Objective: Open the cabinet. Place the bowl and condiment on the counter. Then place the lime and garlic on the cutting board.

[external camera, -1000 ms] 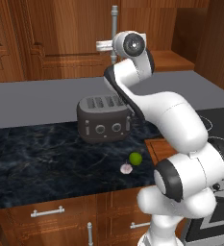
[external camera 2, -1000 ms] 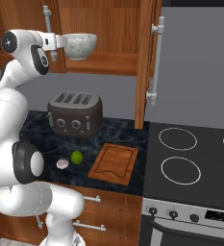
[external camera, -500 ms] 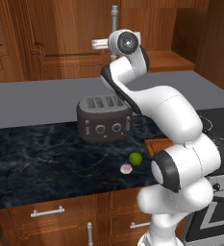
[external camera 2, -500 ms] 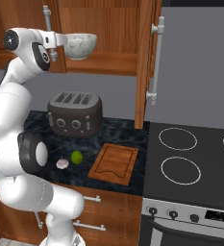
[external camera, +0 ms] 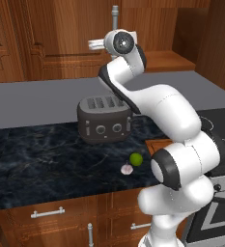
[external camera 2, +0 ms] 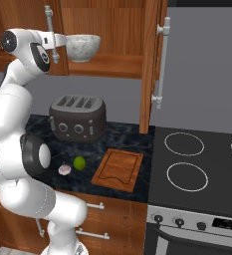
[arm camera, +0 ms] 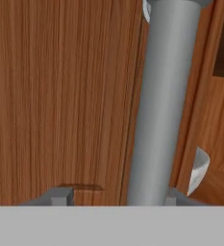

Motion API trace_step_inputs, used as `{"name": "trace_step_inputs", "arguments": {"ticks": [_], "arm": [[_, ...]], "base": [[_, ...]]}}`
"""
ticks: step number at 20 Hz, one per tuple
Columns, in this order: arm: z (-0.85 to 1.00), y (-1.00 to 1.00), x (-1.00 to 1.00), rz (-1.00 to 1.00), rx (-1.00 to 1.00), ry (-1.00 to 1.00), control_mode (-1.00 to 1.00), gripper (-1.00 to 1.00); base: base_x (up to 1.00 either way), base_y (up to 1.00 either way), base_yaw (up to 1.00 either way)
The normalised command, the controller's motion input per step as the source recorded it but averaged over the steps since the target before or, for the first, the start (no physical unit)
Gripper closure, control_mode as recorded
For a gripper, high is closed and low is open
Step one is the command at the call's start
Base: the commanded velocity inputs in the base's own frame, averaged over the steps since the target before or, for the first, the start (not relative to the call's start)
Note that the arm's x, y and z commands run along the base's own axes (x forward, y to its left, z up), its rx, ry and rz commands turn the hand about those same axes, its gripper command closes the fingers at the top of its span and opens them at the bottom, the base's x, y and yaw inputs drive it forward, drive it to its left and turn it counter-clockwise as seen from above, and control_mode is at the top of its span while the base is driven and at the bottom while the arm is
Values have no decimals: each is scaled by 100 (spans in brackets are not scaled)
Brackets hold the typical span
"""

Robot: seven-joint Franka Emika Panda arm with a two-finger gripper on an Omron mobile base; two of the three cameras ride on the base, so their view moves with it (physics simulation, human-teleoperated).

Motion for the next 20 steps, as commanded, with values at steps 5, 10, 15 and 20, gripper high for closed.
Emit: {"name": "trace_step_inputs", "arguments": {"ticks": [5,10,15,20], "arm": [[0,4,4,0,0,0,-100,100],[-2,2,12,1,0,0,-100,100],[0,-6,28,2,3,0,-100,100],[0,-29,26,1,6,0,-100,100]], "base": [[0,0,0],[0,0,0],[0,0,0],[0,0,0]]}}
